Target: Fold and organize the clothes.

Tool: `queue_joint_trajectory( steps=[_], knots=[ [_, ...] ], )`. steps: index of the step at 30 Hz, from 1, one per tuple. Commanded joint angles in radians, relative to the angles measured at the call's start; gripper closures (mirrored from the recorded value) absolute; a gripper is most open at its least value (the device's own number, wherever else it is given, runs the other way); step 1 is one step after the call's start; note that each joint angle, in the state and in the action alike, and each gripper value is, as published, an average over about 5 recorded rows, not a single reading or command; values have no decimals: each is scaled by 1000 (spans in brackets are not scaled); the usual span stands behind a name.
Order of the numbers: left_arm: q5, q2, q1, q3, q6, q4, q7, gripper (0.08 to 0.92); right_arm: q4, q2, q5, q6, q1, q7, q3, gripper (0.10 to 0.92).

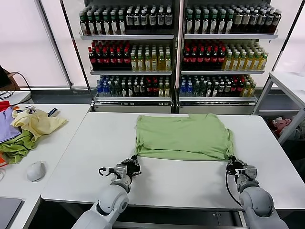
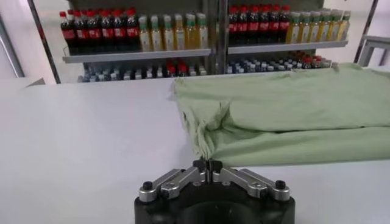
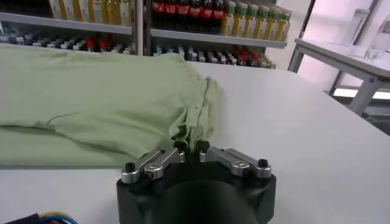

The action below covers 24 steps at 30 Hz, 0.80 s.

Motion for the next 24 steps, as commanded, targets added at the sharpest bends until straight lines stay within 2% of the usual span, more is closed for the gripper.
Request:
queue_joint_trajectory(
  steps=[1, 8, 16, 24],
  knots=[
    [-6, 11, 3, -1, -22, -6, 18, 911, 8, 0, 8, -1, -9, -8, -4, 862],
    [0, 34, 68, -21, -34, -82, 26, 911, 88, -3, 6, -5, -64, -15, 15, 862],
    [50, 84, 268, -53, -47, -255, 33, 911, 257, 11, -26, -6, -246, -20, 48, 862],
    [77, 121, 399, -92, -49, -376, 26, 911, 403, 53, -73, -5, -404, -24, 65, 862]
  ],
)
